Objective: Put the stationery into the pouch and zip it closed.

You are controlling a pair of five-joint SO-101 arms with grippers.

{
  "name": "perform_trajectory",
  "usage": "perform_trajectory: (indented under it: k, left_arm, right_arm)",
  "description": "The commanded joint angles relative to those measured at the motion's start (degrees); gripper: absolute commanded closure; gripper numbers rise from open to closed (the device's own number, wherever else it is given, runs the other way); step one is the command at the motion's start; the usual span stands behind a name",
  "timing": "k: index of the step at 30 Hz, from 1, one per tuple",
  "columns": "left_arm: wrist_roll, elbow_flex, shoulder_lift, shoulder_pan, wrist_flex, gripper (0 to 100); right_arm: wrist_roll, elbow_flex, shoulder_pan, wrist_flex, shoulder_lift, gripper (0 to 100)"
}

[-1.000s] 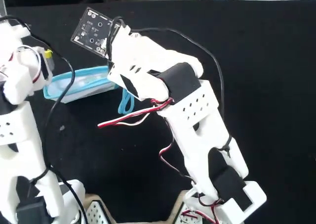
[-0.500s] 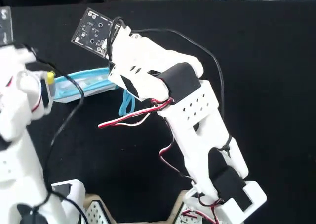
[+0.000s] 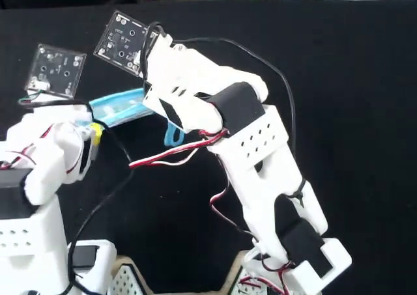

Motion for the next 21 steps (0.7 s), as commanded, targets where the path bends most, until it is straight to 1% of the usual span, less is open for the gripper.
perform_trajectory:
  k: [1,4,7,14,17,21]
  left_arm:
    - [-0.35,7.34,0.26,-3.74,-7.91,85]
    - [-0.26,12.00,0.09,-7.96,-14.68,85]
    - [2.29,13.32,0.09,-9.36,-16.88,85]
    - [13.01,5.85,0.35,-8.84,-17.23,85]
    - [14.24,3.47,0.09,-6.73,-17.23,85]
    - [14.15,1.80,0.09,-3.82,-17.05,85]
  right_arm:
    - [0.53,-2.68,0.26,0.26,-0.31,98.8]
    - [0.53,-2.68,1.14,0.26,-0.31,98.8]
    - [0.62,-2.68,1.41,0.26,-0.31,98.8]
    - [0.62,-2.68,1.23,0.18,-0.22,98.8]
    - [0.44,-2.59,1.23,0.18,-0.22,98.8]
    - [0.18,-2.59,1.14,0.18,-0.22,98.8]
